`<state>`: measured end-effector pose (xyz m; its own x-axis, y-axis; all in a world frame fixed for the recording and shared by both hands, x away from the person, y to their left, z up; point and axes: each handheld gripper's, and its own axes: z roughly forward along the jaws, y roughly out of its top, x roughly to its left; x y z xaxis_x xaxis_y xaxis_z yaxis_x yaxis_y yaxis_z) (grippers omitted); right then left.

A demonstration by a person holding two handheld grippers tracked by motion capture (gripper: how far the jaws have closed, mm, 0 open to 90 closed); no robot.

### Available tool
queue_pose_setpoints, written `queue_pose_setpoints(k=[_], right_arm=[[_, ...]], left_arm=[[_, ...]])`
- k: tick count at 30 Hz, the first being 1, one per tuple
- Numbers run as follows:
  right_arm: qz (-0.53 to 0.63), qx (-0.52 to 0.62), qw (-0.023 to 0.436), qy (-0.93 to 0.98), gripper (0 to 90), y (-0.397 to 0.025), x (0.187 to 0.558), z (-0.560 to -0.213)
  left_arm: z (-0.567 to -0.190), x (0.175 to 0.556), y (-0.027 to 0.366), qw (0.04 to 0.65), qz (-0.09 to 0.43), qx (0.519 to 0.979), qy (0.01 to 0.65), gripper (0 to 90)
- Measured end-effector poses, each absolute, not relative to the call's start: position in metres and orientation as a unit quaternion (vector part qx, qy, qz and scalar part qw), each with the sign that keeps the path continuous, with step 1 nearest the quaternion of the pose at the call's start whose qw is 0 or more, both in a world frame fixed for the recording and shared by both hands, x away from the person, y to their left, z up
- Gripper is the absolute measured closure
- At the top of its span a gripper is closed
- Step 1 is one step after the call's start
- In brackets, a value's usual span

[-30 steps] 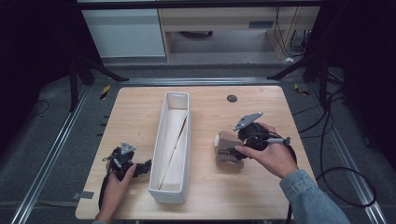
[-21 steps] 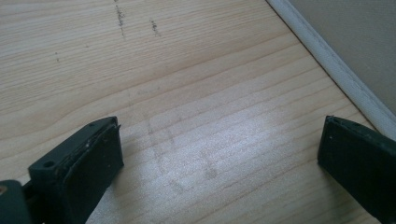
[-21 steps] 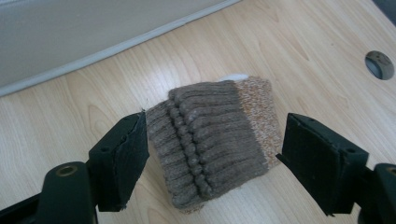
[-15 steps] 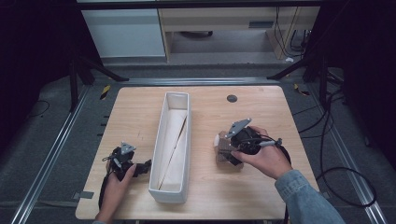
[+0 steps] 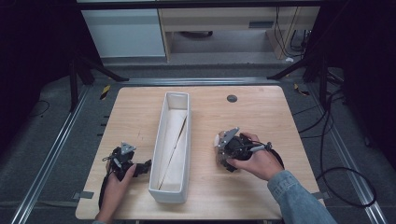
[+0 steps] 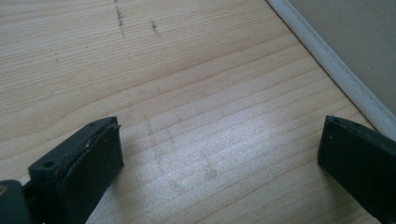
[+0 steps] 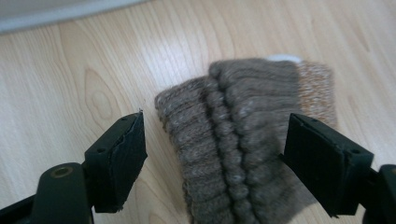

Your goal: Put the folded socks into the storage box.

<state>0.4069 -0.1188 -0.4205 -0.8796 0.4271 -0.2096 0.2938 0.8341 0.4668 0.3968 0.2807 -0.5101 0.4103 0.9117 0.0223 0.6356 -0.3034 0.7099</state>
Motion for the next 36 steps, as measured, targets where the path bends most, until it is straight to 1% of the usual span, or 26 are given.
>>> queue_pose_setpoints(k=[4, 13, 31, 33, 36], right_arm=[[0.197, 0.179, 0.158, 0.951, 20.6, -0.116, 0.409, -0.432], [0.183, 0.163, 0.165, 0.955, 20.4, -0.121, 0.413, -0.442], [0.168, 0.169, 0.178, 0.955, 22.5, -0.122, 0.417, -0.450], [0.162, 0.163, 0.185, 0.955, 24.9, -0.122, 0.416, -0.450], [0.161, 0.158, 0.192, 0.955, 34.9, -0.123, 0.415, -0.448]], left_arm=[[-0.510, 0.397, 0.281, 0.317, 0.217, 0.778, 0.497, 0.0], [-0.510, 0.397, 0.280, 0.319, 0.218, 0.776, 0.498, 0.0], [-0.510, 0.396, 0.281, 0.318, 0.217, 0.778, 0.496, 0.0], [-0.510, 0.396, 0.281, 0.318, 0.217, 0.778, 0.496, 0.0], [-0.510, 0.395, 0.281, 0.319, 0.217, 0.779, 0.495, 0.0]])
